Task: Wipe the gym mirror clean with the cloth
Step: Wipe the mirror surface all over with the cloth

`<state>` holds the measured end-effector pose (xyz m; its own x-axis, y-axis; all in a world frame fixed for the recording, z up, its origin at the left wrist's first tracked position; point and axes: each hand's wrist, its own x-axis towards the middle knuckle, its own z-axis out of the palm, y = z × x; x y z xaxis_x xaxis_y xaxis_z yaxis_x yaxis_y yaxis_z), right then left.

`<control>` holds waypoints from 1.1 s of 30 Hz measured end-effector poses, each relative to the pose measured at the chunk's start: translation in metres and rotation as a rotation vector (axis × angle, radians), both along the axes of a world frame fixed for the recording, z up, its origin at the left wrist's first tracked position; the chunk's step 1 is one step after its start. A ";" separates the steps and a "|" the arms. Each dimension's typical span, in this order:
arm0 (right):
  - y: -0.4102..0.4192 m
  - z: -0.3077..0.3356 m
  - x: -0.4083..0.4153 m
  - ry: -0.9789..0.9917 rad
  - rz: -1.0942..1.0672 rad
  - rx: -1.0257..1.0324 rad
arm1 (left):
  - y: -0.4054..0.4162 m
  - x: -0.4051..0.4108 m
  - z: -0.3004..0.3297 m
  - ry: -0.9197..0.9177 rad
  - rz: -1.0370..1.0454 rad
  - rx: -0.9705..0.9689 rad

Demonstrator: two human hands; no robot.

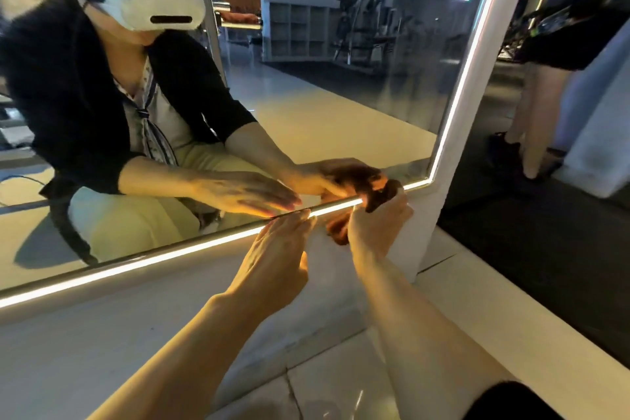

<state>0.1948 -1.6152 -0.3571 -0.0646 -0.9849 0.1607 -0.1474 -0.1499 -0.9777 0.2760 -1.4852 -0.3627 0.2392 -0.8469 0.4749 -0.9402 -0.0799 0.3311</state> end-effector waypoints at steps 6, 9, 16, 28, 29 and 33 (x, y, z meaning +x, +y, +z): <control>0.016 -0.008 0.001 0.003 0.128 -0.066 | 0.013 0.011 -0.004 -0.006 0.006 0.086; 0.014 0.002 0.004 -0.071 0.096 -0.085 | 0.015 0.009 -0.003 0.012 0.019 0.090; 0.028 -0.006 0.006 0.108 0.243 -0.097 | 0.031 0.015 0.000 0.014 0.075 0.131; 0.075 -0.002 0.006 0.012 0.475 0.219 | 0.066 0.001 0.009 0.140 0.198 0.102; 0.076 0.001 0.004 0.015 0.389 0.198 | 0.070 0.002 0.010 0.134 0.216 0.094; 0.068 -0.001 0.006 -0.137 0.057 0.259 | 0.092 0.009 -0.003 0.136 0.281 0.046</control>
<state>0.2007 -1.5476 -0.3579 -0.0119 -0.9947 -0.1024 -0.0102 0.1025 -0.9947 0.2853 -1.3932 -0.3661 0.5255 -0.7584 0.3855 -0.8266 -0.3481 0.4422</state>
